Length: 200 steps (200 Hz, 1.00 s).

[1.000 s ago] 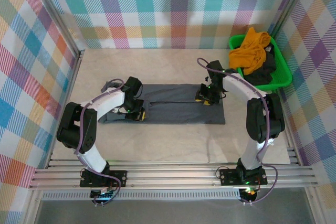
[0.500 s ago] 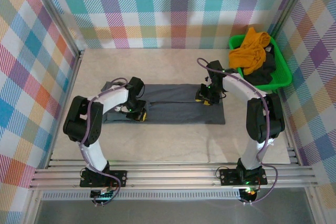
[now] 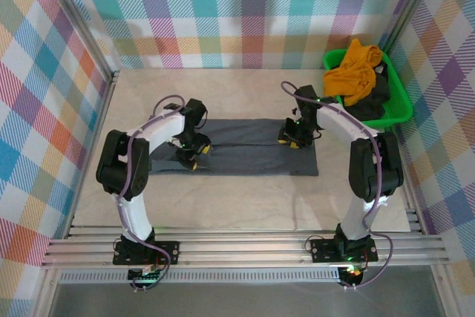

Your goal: Fold and stack the t-shirts

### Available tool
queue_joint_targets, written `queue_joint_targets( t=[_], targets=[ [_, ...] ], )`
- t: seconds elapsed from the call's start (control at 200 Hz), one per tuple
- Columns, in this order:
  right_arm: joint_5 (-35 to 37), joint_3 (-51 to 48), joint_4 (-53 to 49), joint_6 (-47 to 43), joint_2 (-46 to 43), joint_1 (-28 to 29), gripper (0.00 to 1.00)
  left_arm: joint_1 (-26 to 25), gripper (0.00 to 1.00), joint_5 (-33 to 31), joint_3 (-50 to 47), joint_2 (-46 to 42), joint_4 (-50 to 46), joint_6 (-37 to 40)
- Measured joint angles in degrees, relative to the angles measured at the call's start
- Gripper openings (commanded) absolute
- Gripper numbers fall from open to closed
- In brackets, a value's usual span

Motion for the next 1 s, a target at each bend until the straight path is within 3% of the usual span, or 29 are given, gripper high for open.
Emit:
queue_joint_targets(
  t=[0.105,0.23,0.375,0.65,1.0],
  targets=[
    [0.0,0.0,0.0,-0.7,-0.1,-3.2,0.38,0.7,0.61,-2.5,0.0,-7.2,-2.1,0.8],
    [0.1,1.1,-0.7,-2.0,0.5,-6.8,0.38,2.7,0.39,-2.5,-4.0,-16.2,-1.8,0.3],
    [1.4,6.8,-1.6,-3.7,5.0,-8.7,0.37,5.3,0.23,-1.6,-11.4,-17.9,-1.2,-2.4],
    [5.2,15.7,-5.4,-6.2,16.3,-8.7,0.35,13.3,0.13,-1.4,-12.8,-9.0,2.6,-1.9],
    [8.2,12.3,-8.6,-5.4,17.7,-8.2,0.35,14.8,0.12,-2.5,-4.3,3.7,3.2,3.3]
  ],
)
